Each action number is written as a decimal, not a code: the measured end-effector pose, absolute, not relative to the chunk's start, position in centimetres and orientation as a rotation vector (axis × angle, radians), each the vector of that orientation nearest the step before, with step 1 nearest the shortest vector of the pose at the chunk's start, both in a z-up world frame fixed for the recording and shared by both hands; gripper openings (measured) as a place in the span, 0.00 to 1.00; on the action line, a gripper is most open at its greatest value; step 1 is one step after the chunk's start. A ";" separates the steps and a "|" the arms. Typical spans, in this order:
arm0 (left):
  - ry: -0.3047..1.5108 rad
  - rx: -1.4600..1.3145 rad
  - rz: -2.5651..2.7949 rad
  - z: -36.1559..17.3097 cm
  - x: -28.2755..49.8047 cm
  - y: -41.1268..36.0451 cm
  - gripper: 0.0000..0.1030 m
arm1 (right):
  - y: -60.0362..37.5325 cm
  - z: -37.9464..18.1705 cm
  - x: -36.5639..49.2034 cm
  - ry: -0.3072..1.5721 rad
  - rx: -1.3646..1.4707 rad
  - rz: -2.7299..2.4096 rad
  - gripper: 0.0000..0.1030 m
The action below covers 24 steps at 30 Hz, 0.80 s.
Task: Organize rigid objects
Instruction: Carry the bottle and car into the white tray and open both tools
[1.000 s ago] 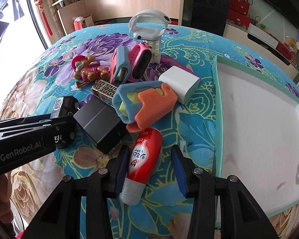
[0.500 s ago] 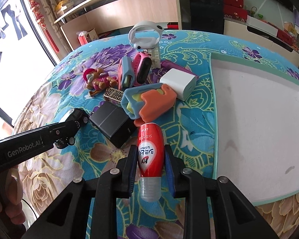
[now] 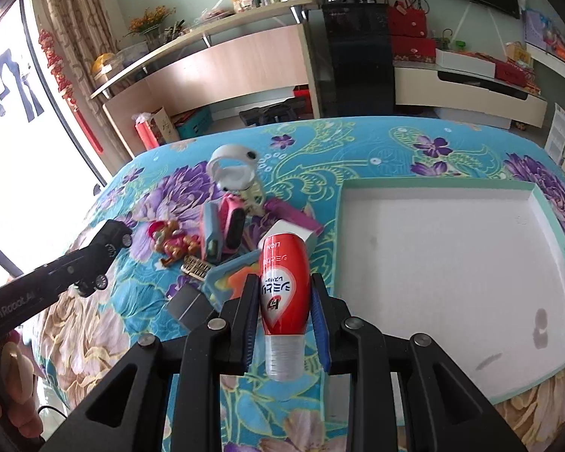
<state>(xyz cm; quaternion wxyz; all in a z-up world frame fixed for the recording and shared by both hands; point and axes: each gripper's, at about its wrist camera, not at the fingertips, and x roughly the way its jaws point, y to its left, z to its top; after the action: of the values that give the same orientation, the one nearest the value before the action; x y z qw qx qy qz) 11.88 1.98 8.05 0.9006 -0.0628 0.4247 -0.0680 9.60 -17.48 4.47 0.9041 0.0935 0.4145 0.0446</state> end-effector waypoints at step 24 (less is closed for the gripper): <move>0.978 0.119 -0.430 3.0 14.3 -19.8 0.32 | -35.4 1.1 8.5 0.882 0.360 -0.342 0.26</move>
<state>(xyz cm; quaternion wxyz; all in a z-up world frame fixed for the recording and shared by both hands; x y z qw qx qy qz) 14.29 -19.83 3.03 0.8591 0.0568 0.4656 -0.2050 8.47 -35.42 1.06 0.8747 0.1722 0.4224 -0.1639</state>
